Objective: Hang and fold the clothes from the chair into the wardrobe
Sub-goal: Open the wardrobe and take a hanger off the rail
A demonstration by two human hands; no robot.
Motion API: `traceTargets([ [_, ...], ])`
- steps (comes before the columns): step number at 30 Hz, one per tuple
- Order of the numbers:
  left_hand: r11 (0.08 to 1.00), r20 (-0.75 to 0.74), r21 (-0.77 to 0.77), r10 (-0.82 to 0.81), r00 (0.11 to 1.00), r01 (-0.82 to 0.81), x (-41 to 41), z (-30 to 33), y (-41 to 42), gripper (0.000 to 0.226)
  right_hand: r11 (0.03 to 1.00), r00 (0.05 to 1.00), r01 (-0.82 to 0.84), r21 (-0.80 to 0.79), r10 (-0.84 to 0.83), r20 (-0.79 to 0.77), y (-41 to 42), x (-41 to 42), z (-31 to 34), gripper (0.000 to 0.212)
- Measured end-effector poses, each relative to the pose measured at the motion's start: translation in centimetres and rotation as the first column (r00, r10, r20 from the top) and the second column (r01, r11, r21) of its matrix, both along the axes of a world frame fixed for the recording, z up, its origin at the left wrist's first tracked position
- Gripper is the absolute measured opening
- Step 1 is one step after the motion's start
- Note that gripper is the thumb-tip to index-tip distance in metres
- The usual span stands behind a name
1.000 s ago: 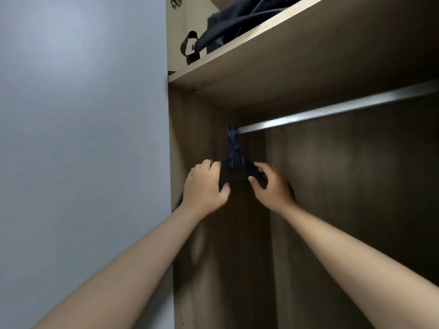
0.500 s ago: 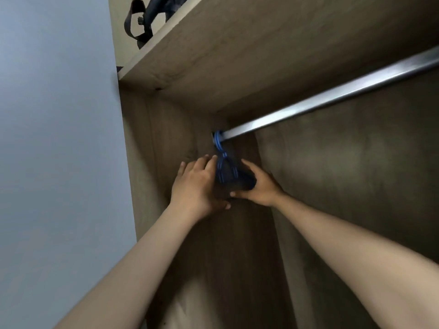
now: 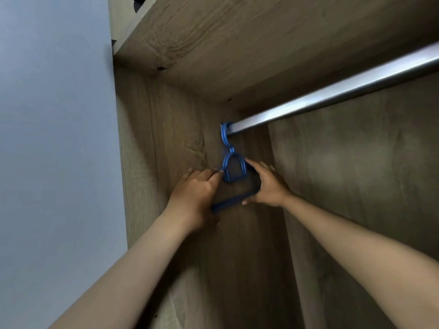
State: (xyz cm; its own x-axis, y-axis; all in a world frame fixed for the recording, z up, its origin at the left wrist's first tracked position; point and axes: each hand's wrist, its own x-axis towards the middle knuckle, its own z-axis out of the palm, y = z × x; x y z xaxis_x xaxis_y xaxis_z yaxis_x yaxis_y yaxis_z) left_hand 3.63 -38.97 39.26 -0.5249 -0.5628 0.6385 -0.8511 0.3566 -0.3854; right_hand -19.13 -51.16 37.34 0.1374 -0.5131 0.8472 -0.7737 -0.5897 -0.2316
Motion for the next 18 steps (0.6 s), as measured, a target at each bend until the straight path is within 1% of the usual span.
traceTargets([
  [3,0.999,0.025,-0.036,0.018,1.0,-0.017,0.1,-0.2,-0.4,0.097,0.999,0.999,0.017,-0.049,-0.019,-0.029,-0.3,-0.1,0.2,0.12],
  [6,0.997,0.049,-0.07,0.031,0.998,-0.028,0.0,-0.4,-0.3,0.091,0.998,0.998,0.016,-0.065,-0.02,-0.059,0.3,-0.1,0.4,0.115],
  [9,0.993,0.068,-0.103,0.07,0.995,-0.063,-0.1,-0.4,0.0,0.085,0.997,0.998,0.023,-0.074,-0.027,-0.055,0.5,-0.1,0.5,0.113],
  [13,0.993,0.075,-0.077,0.1,0.992,-0.094,-0.1,0.0,0.4,0.091,0.999,0.998,0.029,-0.033,-0.03,-0.051,0.7,0.0,0.6,0.112],
  [18,0.999,0.012,-0.025,0.046,0.999,-0.046,0.6,0.7,1.1,0.093,1.0,0.999,0.019,-0.007,-0.019,-0.042,1.3,0.1,1.2,0.111],
])
